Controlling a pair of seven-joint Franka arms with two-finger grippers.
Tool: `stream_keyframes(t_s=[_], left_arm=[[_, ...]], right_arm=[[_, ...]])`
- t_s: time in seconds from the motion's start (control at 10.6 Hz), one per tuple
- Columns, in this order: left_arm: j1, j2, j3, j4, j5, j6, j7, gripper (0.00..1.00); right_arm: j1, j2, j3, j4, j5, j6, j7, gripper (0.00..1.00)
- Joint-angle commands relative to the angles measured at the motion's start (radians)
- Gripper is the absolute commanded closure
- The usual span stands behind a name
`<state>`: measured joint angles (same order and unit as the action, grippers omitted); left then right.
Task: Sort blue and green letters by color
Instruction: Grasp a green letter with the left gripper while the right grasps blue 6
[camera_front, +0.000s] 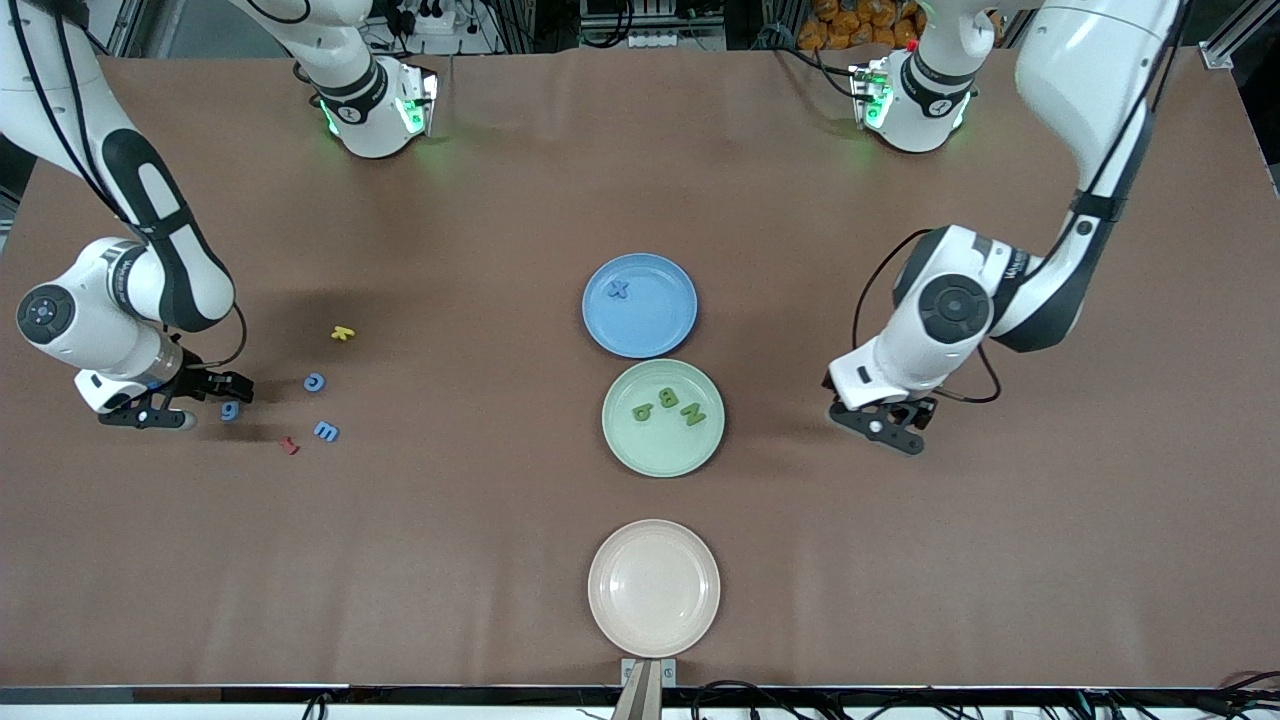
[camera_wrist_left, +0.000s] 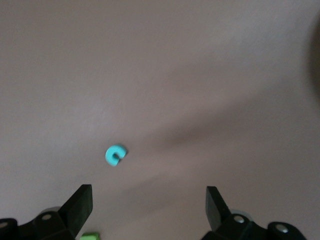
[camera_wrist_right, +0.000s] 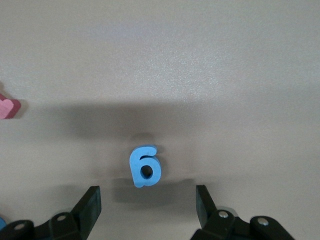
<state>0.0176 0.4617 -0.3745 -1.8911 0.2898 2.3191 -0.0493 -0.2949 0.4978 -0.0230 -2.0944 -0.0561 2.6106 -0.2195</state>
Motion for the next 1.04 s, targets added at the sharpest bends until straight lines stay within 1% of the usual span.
stream_keyframes(t_s=[0.0, 0.09, 0.19, 0.28, 0.38, 0.47, 0.56, 0.75, 0.94], left_arm=[[0.113, -0.064, -0.07, -0.126, 0.012, 0.014, 0.023, 0.0], [0.12, -0.067, -0.069, -0.144, 0.019, 0.014, 0.025, 0.0], [0.136, -0.066, -0.069, -0.154, 0.053, 0.016, 0.044, 0.0], [0.181, -0.064, -0.072, -0.172, 0.087, 0.032, 0.066, 0.0], [0.205, -0.064, -0.072, -0.207, 0.089, 0.09, 0.112, 0.0], [0.253, -0.06, -0.072, -0.238, 0.089, 0.147, 0.156, 0.0], [0.281, -0.058, -0.072, -0.262, 0.089, 0.186, 0.193, 0.0], [0.294, -0.051, -0.07, -0.281, 0.089, 0.216, 0.204, 0.0], [0.333, -0.022, -0.07, -0.31, 0.089, 0.281, 0.233, 0.0]], right_arm=[[-0.009, 0.021, 0.012, 0.017, 0.027, 0.013, 0.002, 0.15], [-0.009, 0.03, 0.012, 0.02, 0.027, 0.019, 0.002, 0.15], [-0.007, 0.038, 0.012, 0.019, 0.027, 0.041, 0.002, 0.15], [-0.007, 0.041, 0.012, 0.019, 0.027, 0.042, 0.002, 0.18], [-0.007, 0.041, 0.012, 0.017, 0.027, 0.042, 0.002, 0.27], [-0.007, 0.041, 0.012, 0.017, 0.027, 0.042, 0.002, 0.4], [-0.007, 0.041, 0.012, 0.017, 0.027, 0.042, 0.002, 0.52], [-0.012, 0.041, 0.012, 0.019, 0.027, 0.042, 0.003, 0.57], [-0.015, 0.041, 0.012, 0.019, 0.027, 0.042, 0.003, 0.58]])
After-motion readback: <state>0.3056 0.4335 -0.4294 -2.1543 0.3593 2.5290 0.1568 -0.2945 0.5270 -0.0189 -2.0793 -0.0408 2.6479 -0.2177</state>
